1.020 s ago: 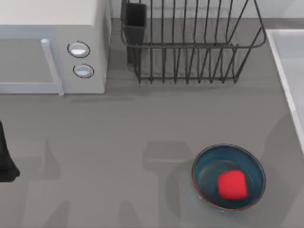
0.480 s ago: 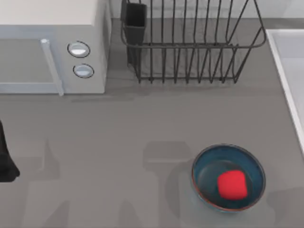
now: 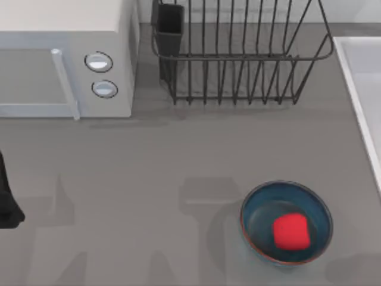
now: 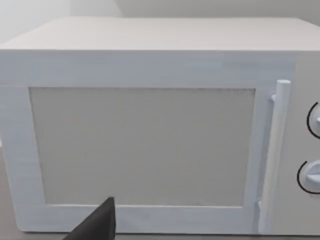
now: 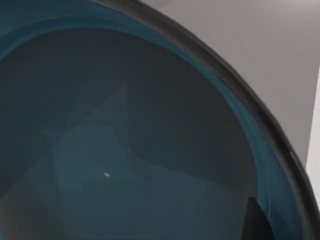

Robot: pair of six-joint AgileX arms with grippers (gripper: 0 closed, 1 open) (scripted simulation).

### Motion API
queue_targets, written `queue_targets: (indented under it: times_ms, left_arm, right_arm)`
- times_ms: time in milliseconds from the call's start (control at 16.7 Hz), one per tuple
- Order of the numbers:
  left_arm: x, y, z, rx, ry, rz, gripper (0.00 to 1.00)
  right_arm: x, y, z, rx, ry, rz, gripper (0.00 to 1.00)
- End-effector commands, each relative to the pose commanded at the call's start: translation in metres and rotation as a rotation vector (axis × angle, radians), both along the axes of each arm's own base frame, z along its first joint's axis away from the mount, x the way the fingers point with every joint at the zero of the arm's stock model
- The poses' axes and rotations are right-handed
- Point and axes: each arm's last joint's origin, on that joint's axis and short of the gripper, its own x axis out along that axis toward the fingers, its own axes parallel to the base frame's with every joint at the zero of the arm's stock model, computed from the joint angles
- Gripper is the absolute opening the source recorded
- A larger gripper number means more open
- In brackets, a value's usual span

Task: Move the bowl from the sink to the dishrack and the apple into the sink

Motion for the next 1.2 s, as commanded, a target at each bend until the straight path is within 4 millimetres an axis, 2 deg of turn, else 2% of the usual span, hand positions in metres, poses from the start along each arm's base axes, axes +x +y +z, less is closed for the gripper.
queue_targets:
  times_ms: [120, 300, 480, 660, 840, 1020, 1200]
  left_arm:
    - [0.000, 0.000, 0.000, 0.000, 0.000, 0.000, 1.00]
    - [0.000, 0.000, 0.000, 0.000, 0.000, 0.000, 1.00]
    - [0.000, 0.000, 0.000, 0.000, 0.000, 0.000, 1.00]
    - [0.000, 0.000, 0.000, 0.000, 0.000, 0.000, 1.00]
    - [0.000, 0.000, 0.000, 0.000, 0.000, 0.000, 1.00]
    - [0.000, 0.000, 0.000, 0.000, 0.000, 0.000, 1.00]
    - [0.000, 0.000, 0.000, 0.000, 0.000, 0.000, 1.00]
  right_arm:
    - [0.008, 0.003, 0.001, -0.034, -0.013, 0.007, 0.00]
    - [0.040, 0.018, 0.005, -0.154, -0.074, 0.042, 0.00]
    - [0.090, 0.058, 0.009, -0.297, -0.194, 0.116, 0.00]
    - [0.139, 0.130, 0.012, -0.409, -0.391, 0.198, 0.00]
    - [0.167, 0.224, 0.017, -0.443, -0.657, 0.252, 0.00]
    - [0.165, 0.315, 0.026, -0.381, -0.945, 0.242, 0.00]
    - [0.143, 0.381, 0.041, -0.252, -1.198, 0.165, 0.00]
